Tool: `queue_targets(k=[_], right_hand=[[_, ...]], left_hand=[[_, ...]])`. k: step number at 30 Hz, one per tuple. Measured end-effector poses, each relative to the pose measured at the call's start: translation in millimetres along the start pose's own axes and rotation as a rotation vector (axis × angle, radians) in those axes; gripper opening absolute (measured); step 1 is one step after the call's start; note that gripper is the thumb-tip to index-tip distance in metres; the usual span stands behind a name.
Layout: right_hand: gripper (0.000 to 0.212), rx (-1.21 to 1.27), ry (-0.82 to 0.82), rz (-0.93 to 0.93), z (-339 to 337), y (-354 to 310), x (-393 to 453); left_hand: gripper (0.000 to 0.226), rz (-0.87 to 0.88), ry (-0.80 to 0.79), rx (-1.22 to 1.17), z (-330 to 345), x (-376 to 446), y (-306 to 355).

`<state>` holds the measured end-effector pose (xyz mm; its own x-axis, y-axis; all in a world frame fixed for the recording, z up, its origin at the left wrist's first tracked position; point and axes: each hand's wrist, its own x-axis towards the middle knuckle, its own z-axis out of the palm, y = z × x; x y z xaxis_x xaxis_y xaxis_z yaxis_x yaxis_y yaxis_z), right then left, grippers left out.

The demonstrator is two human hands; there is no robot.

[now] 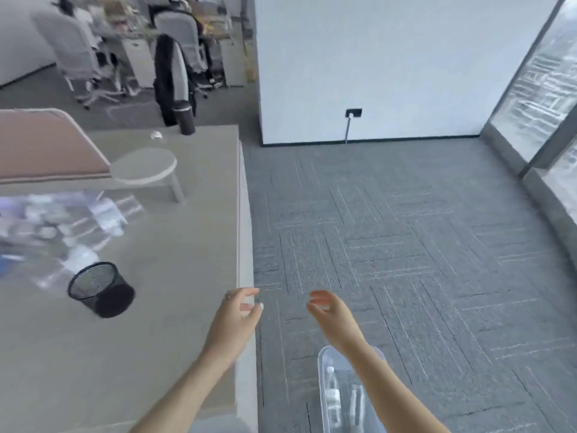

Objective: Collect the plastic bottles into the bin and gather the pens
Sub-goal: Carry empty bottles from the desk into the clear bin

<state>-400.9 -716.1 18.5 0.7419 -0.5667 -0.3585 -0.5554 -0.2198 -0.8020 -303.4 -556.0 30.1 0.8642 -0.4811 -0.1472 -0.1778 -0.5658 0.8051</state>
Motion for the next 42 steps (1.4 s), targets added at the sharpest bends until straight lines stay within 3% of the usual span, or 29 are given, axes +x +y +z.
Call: queue_targets(k=[11, 19, 26, 42], right_hand=[[0.024, -0.079, -0.186, -0.222, 129, -113, -49], [0.013, -0.092, -0.267, -0.316, 245, -145, -131], [0.025, -0.154, -0.365, -0.317, 327, -167, -185], [0.03, -0.305, -0.472, -0.465, 479, -278, -181]], left_hand=[[0.027, -0.127, 0.333, 0.007, -198, -93, -95], [0.03, -0.185, 0.364, -0.017, -290, -198, -178], [0.029, -0.26, 0.38, -0.068, -347, -262, -234], [0.031, -0.343, 0.573, -0.157, -478, -267, -331]])
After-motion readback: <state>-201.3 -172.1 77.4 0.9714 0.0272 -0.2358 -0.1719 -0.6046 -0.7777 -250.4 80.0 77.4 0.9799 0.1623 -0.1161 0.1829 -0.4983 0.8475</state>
